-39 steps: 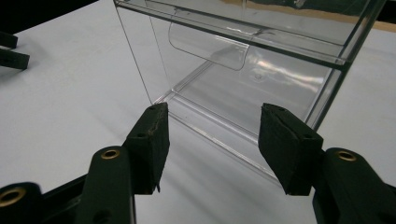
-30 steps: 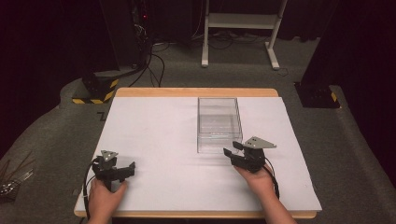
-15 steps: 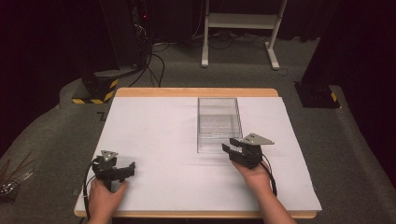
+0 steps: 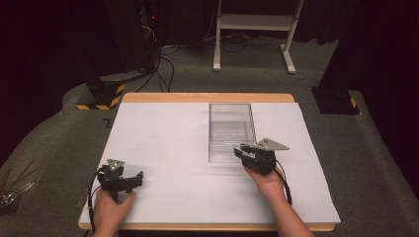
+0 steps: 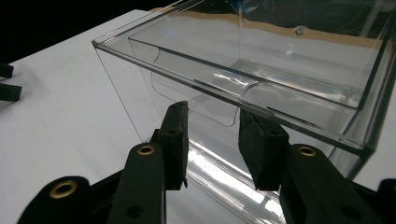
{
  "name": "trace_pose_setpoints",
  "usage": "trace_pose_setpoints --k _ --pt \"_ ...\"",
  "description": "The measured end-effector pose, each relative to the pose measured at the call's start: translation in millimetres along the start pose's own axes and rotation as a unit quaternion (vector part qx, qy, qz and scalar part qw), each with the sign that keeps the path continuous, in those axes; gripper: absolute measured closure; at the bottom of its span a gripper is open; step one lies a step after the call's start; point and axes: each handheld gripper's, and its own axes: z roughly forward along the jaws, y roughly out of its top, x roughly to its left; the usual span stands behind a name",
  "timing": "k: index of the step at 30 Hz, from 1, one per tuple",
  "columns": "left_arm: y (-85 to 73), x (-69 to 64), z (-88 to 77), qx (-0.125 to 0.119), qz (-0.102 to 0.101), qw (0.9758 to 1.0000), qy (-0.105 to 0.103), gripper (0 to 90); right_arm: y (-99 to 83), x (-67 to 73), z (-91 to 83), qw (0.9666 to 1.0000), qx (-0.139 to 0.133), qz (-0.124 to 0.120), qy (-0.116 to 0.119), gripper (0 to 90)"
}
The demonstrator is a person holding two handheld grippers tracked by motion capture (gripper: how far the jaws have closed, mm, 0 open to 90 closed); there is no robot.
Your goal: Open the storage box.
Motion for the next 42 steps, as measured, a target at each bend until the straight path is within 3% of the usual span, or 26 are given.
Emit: trace_pose_setpoints --k 19,27,42 --pt "0.0 0.0 0.0 0.0 0.0 1.0 0.0 0.4 -1.4 -8.3 4.8 0.9993 -0.01 0.005 0.035 65.5" --pt "0.0 0.0 0.0 0.0 0.0 1.0 0.0 0.4 -3.2 -13.7 3.1 0.9982 -0.014 0.012 0.057 74.8" --pt "0.0 0.0 0.0 0.0 0.0 1.0 0.0 0.4 -6.0 -15.3 -4.3 0.9974 -0.011 0.001 0.072 78.7"
